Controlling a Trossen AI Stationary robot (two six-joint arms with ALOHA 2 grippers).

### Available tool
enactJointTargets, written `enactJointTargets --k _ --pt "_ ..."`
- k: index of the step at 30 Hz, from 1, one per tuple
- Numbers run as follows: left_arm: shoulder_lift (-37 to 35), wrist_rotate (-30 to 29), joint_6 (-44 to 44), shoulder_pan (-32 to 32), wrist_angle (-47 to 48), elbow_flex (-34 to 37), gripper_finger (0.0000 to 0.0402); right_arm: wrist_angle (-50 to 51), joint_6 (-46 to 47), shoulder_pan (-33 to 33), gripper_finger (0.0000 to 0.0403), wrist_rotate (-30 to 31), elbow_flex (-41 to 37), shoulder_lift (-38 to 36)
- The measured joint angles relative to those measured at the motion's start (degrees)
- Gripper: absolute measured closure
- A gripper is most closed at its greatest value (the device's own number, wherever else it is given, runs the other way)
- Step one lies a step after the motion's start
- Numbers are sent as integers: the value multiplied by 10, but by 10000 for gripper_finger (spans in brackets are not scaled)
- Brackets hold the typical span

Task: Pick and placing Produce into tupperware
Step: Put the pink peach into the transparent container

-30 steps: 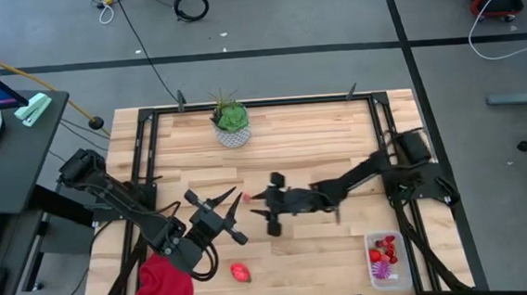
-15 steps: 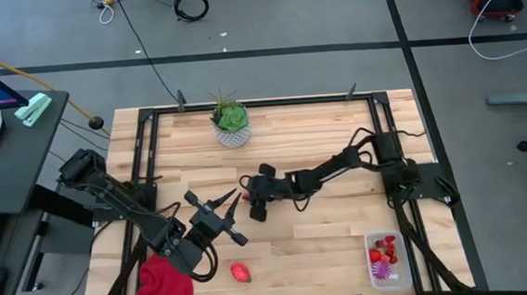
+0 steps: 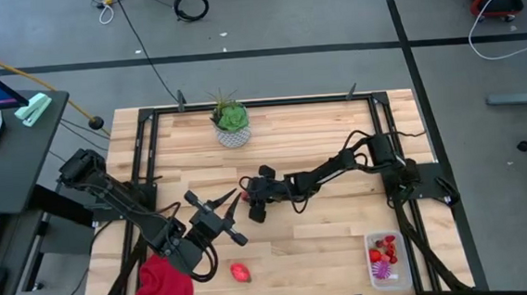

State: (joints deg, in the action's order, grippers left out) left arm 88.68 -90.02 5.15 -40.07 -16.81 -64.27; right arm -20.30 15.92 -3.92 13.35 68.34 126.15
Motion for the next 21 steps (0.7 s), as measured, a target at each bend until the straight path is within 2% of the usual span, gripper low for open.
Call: enactJointTargets --k 9,21 --pt "0 0 0 0 1 0 339 -41 -5 1 248 -19 -2 3" --pt "0 0 0 0 2 0 339 -36 -4 0 329 -15 -2 2"
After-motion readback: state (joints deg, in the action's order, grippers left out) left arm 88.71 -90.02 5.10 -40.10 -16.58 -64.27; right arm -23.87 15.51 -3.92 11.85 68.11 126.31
